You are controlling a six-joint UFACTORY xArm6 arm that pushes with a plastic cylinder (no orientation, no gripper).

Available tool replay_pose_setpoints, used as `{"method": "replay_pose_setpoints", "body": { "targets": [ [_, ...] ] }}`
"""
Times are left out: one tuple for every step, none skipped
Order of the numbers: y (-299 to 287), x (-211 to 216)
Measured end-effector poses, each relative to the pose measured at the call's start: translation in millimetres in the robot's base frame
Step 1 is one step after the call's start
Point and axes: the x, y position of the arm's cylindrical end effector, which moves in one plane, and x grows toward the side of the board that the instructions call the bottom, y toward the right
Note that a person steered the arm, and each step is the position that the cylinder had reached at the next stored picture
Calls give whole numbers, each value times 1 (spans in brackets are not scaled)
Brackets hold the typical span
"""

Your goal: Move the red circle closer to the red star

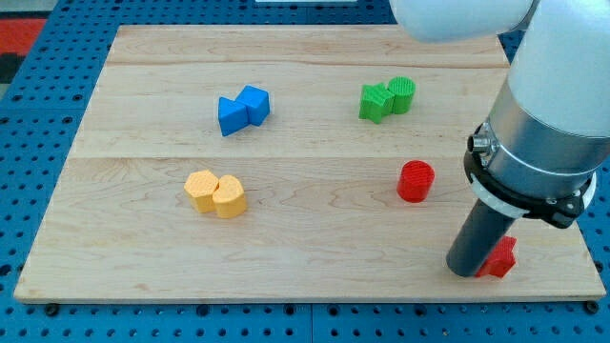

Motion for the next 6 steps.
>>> {"method": "replay_pose_setpoints", "body": {
  "targets": [
    [12, -1],
    [16, -1],
    [-14, -10],
    [-52, -54],
    [-79, -98],
    [-75, -130]
  ]
}}
